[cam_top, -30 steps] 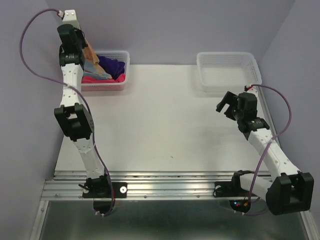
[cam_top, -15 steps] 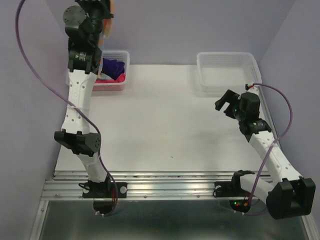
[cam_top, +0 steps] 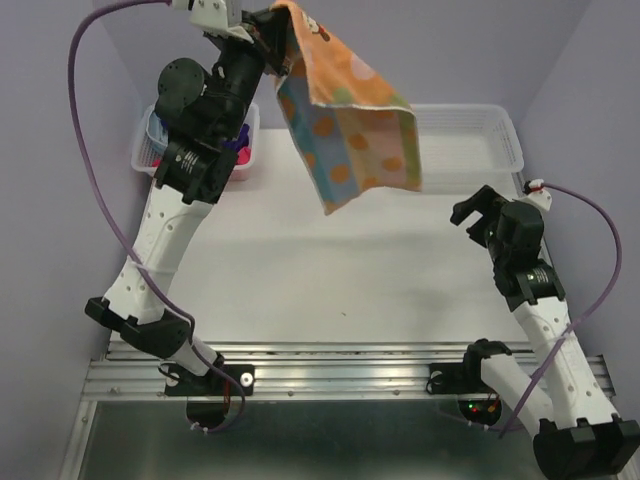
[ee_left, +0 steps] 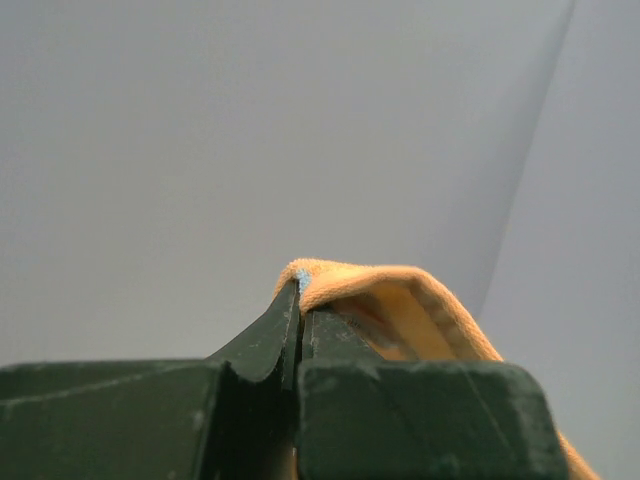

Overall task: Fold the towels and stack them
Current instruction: Move the towel to the center of the board

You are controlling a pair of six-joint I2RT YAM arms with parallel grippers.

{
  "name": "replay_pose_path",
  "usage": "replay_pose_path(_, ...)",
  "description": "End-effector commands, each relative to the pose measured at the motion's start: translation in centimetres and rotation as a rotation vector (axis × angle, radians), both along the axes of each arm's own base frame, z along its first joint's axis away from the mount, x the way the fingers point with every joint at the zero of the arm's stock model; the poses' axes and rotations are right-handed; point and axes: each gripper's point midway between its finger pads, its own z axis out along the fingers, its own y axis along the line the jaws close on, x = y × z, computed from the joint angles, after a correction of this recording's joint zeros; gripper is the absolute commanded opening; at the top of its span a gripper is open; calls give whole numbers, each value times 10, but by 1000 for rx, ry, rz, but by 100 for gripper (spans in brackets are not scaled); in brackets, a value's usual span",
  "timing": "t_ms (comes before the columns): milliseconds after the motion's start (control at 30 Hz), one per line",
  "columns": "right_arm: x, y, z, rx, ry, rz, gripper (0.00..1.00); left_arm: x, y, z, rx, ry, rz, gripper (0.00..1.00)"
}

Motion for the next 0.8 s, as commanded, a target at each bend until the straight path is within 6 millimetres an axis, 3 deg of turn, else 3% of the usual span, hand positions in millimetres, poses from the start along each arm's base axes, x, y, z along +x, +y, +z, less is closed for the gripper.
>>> replay_pose_path(0,-20,-24,16,-5,-43,-132,100,30,32,-70,-76,194,195,0)
replay_pose_path(33,-22,-23,20,1,-65,-124,100,51,42,-132,-62,330,303,0)
replay_pose_path(100,-25,-19,25,13,-95,-103,100,57,56,-188,-103,469,361,0)
replay_pose_path(133,-25,-17,25,16,-100,-92,100,64,53,-249,-38,578,373,0)
replay_pose_path(167,-25,-15,23,20,-98,-84,100,67,57,-283,-23,650,405,0)
replay_pose_path(200,-24,-11,21,28,-97,-61,100,70,59,-314,-63,733,427,22)
replay_pose_path(233,-20,-8,18,26,-88,-41,100,71,72,-355,-23,834,481,62)
replay_pose_path(267,-18,-4,16,24,-78,-20,100,80,78,-391,-2,923,523,88)
replay_pose_path(300,-16,6,15,32,-67,36,100,74,90,-423,13,1047,577,99)
replay_pose_path(367,-8,18,0,27,-4,108,100,92,113,-443,-30,1174,634,99)
replay_pose_path(433,-4,32,-16,31,58,195,100,95,120,-448,-30,1226,634,99)
replay_pose_path(533,2,40,-46,35,157,235,100,98,110,-443,-46,1193,577,99)
replay_pose_path(600,2,46,-66,47,221,270,100,91,92,-442,-45,1163,468,99)
replay_pose_path(700,-3,49,-93,63,312,278,100,66,77,-462,-25,1180,390,99)
replay_pose_path(767,-7,53,-104,75,352,292,100,53,69,-460,-25,1165,357,99)
